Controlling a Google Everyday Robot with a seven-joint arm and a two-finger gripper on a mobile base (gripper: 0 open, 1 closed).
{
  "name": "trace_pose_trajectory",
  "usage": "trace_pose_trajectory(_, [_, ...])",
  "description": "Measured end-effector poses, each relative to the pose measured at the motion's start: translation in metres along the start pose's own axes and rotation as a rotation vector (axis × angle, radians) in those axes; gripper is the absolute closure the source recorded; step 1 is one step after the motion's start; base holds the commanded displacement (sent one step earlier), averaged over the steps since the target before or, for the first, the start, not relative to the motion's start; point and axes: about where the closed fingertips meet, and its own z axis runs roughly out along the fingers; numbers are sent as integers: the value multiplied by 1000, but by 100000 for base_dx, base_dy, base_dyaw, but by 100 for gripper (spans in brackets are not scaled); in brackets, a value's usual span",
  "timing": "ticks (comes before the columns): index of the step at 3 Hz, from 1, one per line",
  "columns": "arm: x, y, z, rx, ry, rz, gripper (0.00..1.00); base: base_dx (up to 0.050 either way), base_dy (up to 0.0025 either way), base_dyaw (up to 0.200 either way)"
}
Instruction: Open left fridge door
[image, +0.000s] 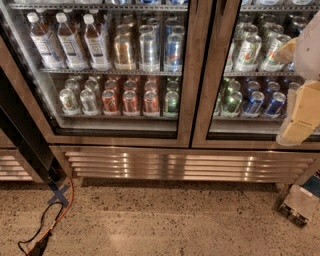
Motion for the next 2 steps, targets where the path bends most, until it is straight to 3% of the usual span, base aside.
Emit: trace_pose_trajectory(2, [-8, -4, -1, 13, -25, -14, 0, 0, 0, 0])
